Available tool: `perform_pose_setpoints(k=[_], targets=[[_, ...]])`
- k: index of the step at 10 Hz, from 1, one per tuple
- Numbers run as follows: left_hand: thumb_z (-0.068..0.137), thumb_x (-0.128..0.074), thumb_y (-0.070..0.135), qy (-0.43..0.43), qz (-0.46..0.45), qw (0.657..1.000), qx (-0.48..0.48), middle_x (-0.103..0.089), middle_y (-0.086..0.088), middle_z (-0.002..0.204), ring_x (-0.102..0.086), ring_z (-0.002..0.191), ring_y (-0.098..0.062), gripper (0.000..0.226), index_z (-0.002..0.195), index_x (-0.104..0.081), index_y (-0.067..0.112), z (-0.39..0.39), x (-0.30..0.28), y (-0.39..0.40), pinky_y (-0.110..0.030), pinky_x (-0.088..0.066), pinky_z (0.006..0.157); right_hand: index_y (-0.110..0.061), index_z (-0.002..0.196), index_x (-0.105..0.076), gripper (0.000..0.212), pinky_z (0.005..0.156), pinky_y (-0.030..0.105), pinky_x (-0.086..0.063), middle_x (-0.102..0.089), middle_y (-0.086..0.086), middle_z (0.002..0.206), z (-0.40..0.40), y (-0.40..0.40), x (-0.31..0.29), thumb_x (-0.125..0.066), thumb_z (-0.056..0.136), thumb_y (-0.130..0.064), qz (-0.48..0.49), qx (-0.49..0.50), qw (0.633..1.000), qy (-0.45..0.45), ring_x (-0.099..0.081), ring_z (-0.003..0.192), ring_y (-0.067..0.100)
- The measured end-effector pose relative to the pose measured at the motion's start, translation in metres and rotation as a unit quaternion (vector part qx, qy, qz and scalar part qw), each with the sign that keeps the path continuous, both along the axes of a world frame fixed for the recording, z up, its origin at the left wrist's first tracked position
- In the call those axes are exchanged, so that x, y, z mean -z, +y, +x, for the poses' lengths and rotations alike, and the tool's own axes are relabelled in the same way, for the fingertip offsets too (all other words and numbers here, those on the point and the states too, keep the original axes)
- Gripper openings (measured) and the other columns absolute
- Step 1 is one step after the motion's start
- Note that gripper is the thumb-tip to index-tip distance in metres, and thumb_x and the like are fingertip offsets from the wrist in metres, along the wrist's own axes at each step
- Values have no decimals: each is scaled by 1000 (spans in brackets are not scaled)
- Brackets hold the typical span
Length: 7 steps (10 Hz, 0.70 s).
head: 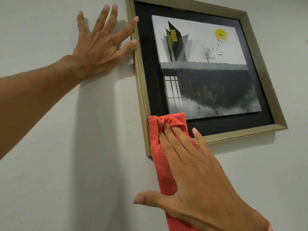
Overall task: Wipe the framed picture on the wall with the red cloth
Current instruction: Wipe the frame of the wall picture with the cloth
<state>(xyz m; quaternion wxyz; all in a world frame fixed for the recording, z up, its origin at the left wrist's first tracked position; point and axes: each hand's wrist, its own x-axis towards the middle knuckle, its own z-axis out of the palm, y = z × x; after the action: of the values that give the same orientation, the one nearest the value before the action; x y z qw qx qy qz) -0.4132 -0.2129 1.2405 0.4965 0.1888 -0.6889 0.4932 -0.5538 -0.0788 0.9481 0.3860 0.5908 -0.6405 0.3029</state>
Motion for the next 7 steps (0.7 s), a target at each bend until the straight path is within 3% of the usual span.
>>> perform_pose_setpoints(k=[2,4,6,7], targets=[[96,-7,69,3,-1,1000,-5,5,-10,175,7,161,-32,71,162,1,44,0,-1,-1,-74,3,121,-29,161,10,128,125,52,19,22,-15,167,-9,16,-2,8,57,-104,36,42,998,-18,31,151,6],[96,-7,70,5,1,1000,-7,6,-10,175,7,161,-32,70,161,2,46,0,-3,-2,-74,3,121,-32,162,4,123,125,54,14,13,-17,167,-18,27,-2,12,62,-102,37,73,996,-32,26,153,6],[96,-8,69,6,2,1000,-6,6,-10,175,8,161,-32,70,161,2,45,0,-3,-3,-74,3,121,-35,161,11,117,127,57,5,14,-20,168,-59,42,-4,20,62,-98,26,151,985,-79,22,155,9],[97,-8,69,6,-3,1000,-9,6,-10,175,7,161,-32,70,162,1,44,0,-3,-3,-74,2,121,-36,161,9,119,129,53,-2,14,-19,169,-81,50,-8,21,60,-97,27,144,980,-131,14,157,10]])
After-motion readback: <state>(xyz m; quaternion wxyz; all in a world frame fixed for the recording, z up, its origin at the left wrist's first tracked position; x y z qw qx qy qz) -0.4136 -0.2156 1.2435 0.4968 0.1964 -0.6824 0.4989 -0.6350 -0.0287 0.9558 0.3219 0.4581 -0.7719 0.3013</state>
